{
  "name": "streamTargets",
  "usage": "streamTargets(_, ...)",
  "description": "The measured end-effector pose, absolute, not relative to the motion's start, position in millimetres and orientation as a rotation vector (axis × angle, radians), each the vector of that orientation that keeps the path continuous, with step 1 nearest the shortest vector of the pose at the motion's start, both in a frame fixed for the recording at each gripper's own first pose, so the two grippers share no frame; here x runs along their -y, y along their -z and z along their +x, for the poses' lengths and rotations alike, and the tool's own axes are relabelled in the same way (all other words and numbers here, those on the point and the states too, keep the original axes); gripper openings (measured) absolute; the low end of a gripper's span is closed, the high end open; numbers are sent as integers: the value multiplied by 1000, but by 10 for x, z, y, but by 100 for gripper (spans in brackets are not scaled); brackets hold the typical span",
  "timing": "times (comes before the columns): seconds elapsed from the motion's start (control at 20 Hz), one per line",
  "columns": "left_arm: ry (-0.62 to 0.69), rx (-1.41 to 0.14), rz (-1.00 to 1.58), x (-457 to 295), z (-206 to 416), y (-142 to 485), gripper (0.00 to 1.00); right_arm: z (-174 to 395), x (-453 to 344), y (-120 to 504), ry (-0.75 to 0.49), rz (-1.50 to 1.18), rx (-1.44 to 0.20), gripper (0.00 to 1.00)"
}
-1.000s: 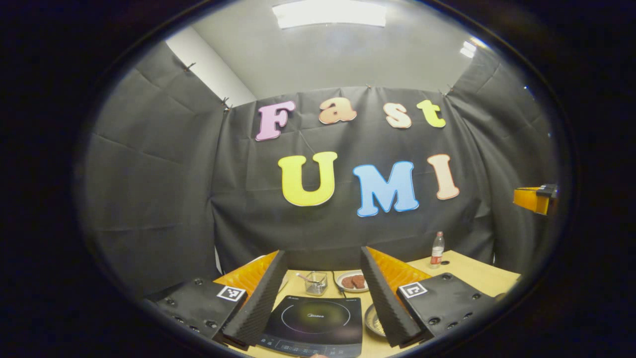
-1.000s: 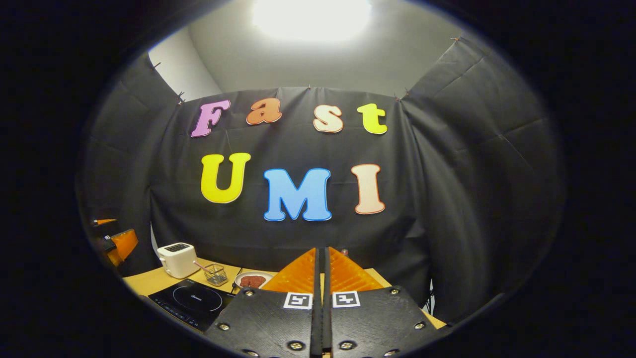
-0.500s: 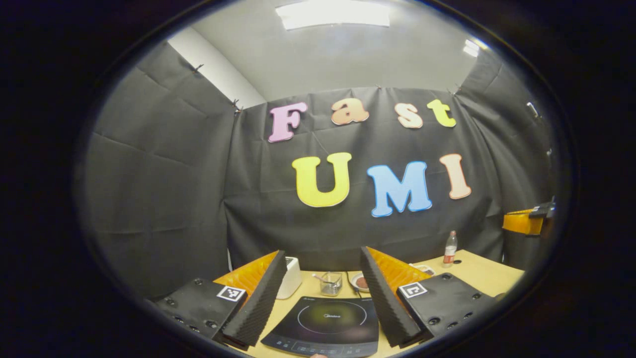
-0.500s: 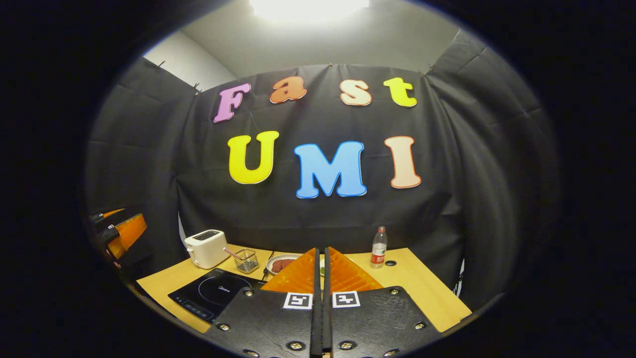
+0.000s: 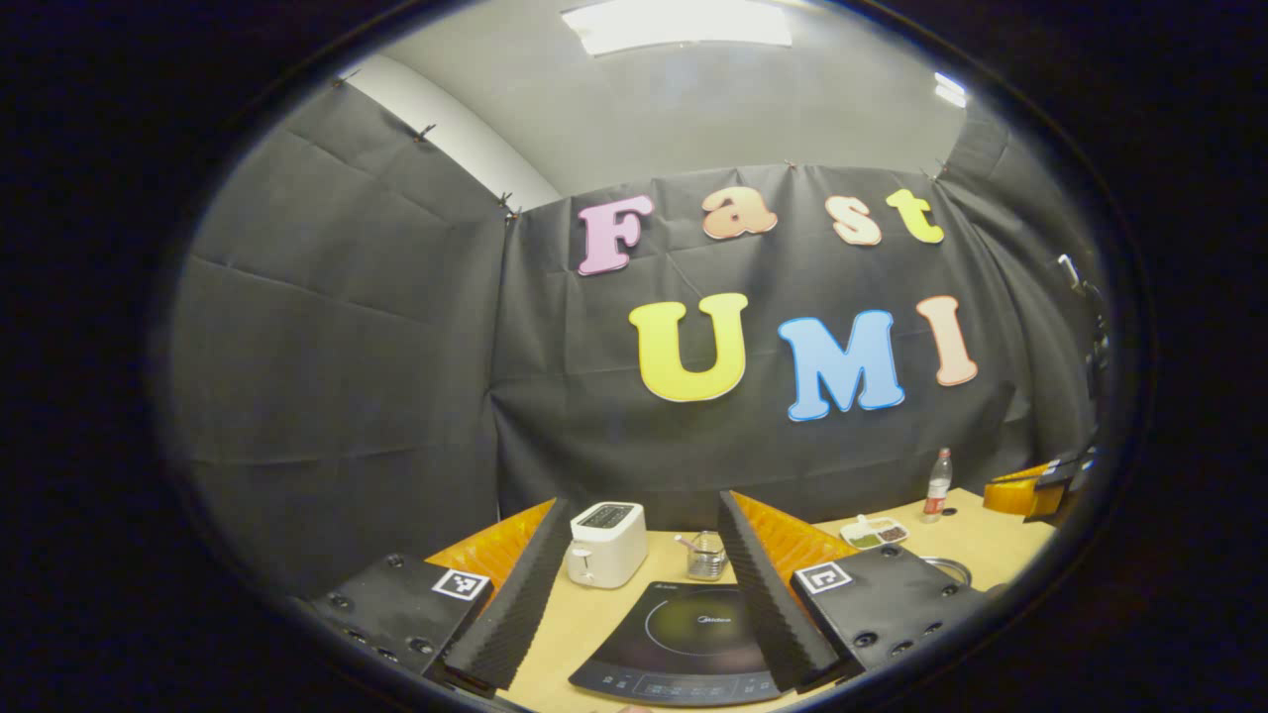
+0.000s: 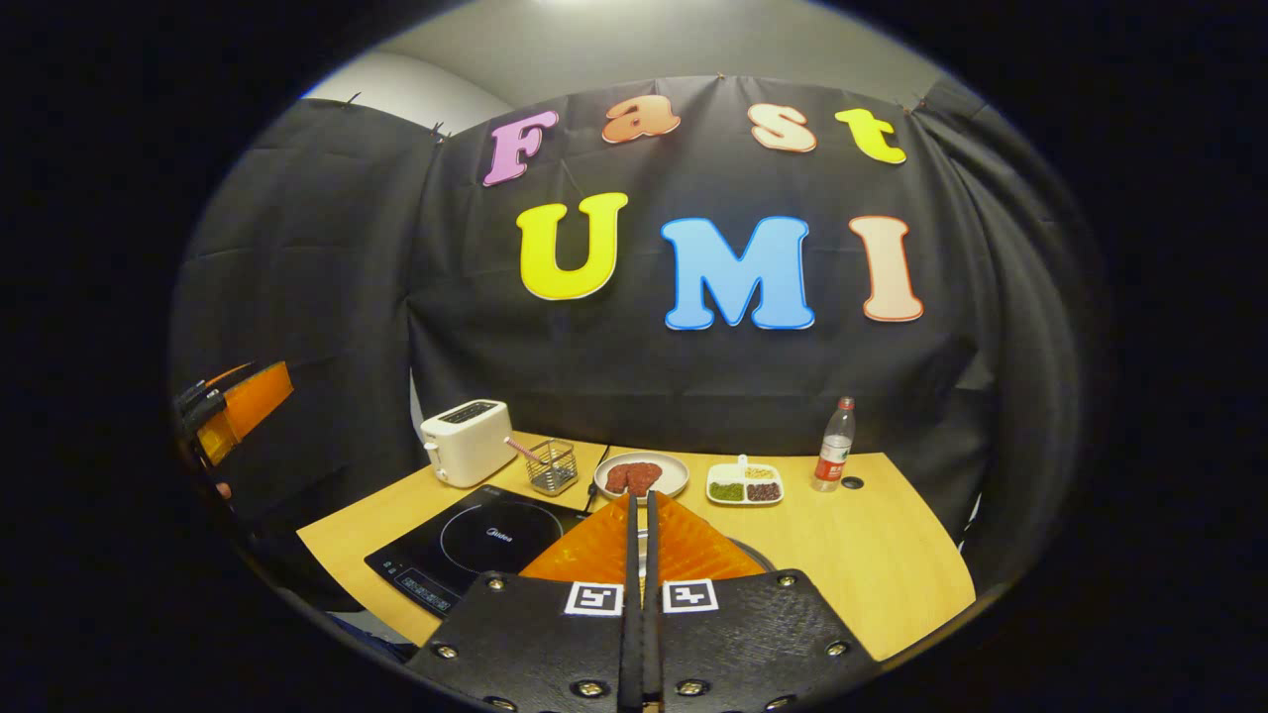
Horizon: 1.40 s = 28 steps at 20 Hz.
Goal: First push the handle of the pot to place it horizontally, then grasp the pot with both hands and set it on the induction cooktop.
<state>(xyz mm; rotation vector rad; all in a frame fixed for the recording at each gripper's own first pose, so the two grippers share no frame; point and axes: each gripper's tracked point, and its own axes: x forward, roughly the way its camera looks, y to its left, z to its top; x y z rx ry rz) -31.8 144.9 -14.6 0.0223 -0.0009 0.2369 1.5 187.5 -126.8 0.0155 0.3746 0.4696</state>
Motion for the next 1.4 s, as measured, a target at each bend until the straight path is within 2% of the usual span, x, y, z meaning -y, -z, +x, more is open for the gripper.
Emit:
streamTargets(0.05, -243, -1, 21, -1491, -311, 157, 100, -8, -1950, 1341, -486, 5, -392, 1)
streamTargets(0.1, -249, -2, 21, -1543, -311, 180, 96, -36, -2018, 1408, -501, -7, -408, 1)
streamTargets(0.2, -261, -4, 22, -1646, -333, 204, 96, -87, -2150, 1580, -532, -29, -445, 1)
streamTargets(0.25, -265, -5, 22, -1695, -337, 219, 91, -122, -2217, 1656, -548, -37, -464, 1)
streamTargets(0.35, -275, -10, 17, -1786, -338, 271, 91, -180, -2329, 1829, -573, -46, -508, 0)
streamTargets(0.4, -279, -11, 15, -1836, -334, 297, 100, -217, -2384, 1906, -589, -47, -535, 0)
streamTargets(0.55, -286, -23, 16, -1955, -335, 368, 100, -335, -2523, 2187, -618, -62, -619, 1)
streamTargets(0.6, -289, -25, 15, -1994, -335, 400, 91, -361, -2574, 2254, -628, -68, -640, 1)
streamTargets(0.75, -295, -32, 7, -2086, -345, 445, 91, -481, -2660, 2460, -654, -95, -705, 1)
streamTargets(0.8, -296, -34, 5, -2108, -332, 466, 96, -515, -2677, 2521, -662, -104, -729, 1)
streamTargets(1.15, -303, -57, -10, -2251, -313, 619, 100, -790, -2693, 3050, -692, -160, -904, 1)
streamTargets(1.3, -300, -64, -17, -2283, -286, 675, 96, -879, -2626, 3244, -691, -206, -963, 1)
streamTargets(1.4, -293, -63, -26, -2294, -257, 658, 100, -935, -2559, 3368, -678, -231, -1010, 1)
